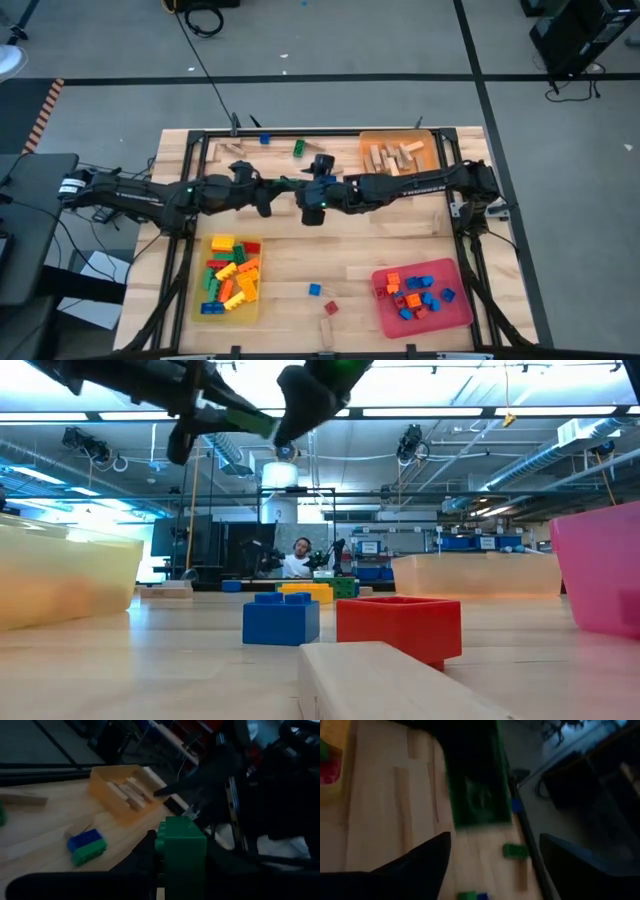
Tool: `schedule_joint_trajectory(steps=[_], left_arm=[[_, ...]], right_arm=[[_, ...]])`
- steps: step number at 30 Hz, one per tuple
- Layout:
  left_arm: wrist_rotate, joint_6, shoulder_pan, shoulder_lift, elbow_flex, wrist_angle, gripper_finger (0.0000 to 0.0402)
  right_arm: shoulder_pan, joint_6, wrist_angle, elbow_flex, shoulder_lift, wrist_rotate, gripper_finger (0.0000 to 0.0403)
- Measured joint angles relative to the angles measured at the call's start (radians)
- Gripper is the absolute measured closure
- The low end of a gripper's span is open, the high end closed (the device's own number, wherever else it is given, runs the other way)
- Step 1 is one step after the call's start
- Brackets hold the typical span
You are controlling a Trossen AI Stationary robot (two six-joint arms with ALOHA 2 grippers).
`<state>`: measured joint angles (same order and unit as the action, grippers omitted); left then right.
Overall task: Sort blocks by size
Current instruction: Put the large green game piece into the yellow bin
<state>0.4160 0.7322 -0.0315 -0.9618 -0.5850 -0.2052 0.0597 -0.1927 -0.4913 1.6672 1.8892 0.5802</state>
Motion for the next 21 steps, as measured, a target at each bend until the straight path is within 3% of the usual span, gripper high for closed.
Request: schedule_joint_trajectory(steps=[6, 13, 17, 21], left_arm=[[0.000, 0.010, -0.048, 0.079, -0.109, 0.442, 0.0308], [-0.003, 0.236, -0.207, 0.057, -0.262, 0.975, 0.0308], [-0.010, 0.409, -0.342, 0.069, -0.262, 1.089, 0.0308], [-0.015, 0.550, -0.492, 0.069, -0.233, 1.091, 0.0308]], right_arm=[[0.001, 0.191, -0.169, 0.001, -0.007, 0.001, 0.0066], [-0.009, 0.305, -0.259, 0.000, -0.007, 0.001, 0.0084], [-0.010, 0.329, -0.260, 0.000, -0.007, -0.001, 0.0096], [-0.009, 0.332, -0.262, 0.000, -0.007, -0.004, 0.0105]])
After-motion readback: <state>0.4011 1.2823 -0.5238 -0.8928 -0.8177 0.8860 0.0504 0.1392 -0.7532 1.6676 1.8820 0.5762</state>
